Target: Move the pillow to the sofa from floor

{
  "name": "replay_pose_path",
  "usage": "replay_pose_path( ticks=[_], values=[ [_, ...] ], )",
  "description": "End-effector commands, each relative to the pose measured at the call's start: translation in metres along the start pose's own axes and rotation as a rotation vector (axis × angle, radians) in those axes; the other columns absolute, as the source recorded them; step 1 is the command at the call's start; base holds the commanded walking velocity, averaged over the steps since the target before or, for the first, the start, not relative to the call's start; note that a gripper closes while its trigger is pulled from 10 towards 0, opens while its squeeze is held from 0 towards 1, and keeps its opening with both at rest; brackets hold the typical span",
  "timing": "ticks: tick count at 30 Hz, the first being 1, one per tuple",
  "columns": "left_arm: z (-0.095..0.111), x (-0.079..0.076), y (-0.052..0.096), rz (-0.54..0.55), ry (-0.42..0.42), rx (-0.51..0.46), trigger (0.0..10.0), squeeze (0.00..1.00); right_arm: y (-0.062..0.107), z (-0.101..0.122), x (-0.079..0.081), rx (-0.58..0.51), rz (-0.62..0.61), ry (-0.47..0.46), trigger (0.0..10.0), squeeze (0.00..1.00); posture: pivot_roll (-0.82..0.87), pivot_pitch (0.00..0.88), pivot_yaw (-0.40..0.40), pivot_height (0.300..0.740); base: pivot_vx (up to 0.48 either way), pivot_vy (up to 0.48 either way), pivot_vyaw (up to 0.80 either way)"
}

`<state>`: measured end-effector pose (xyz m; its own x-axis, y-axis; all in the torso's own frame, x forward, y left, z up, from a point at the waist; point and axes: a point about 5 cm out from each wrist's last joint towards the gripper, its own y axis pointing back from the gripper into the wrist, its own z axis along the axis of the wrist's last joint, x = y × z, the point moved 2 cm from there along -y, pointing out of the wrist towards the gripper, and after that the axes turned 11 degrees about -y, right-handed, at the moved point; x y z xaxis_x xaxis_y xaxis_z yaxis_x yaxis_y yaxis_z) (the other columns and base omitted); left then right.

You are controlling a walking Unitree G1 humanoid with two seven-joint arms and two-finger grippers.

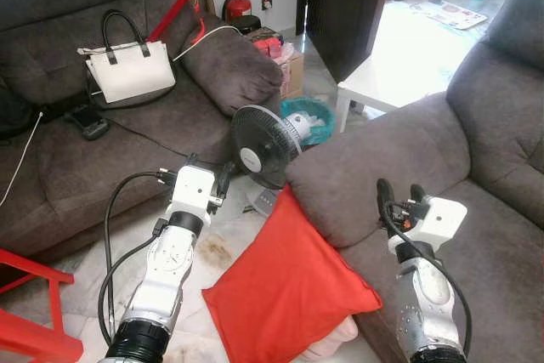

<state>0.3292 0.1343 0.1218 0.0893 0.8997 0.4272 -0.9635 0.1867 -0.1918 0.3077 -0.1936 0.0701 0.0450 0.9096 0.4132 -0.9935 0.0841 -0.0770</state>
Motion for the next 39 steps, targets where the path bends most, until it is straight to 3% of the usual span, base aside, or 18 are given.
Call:
replay_pose_path(
  ticks=[1,19,39],
  values=[
    [0.0006,0.0002,0.0019,0.003,0.002,-0.005,10.0,0.0,-0.0008,-0.0002,0.0038,0.005,0.011,0.001,10.0,0.0,0.09,0.06,0.052,0.726,0.0,0.0,0.0],
    [0.001,-0.0032,0.0013,-0.006,0.007,-0.003,10.0,0.0,0.0003,-0.0018,0.0047,0.015,0.018,0.006,10.0,0.0,0.08,0.043,0.053,0.607,0.0,0.0,0.0],
    [-0.0028,-0.0033,0.0018,-0.002,0.016,0.015,10.0,0.0,-0.0005,-0.0028,0.0065,0.028,0.041,0.016,10.0,0.0,0.08,0.053,0.042,0.607,0.0,0.0,0.0]
  ],
)
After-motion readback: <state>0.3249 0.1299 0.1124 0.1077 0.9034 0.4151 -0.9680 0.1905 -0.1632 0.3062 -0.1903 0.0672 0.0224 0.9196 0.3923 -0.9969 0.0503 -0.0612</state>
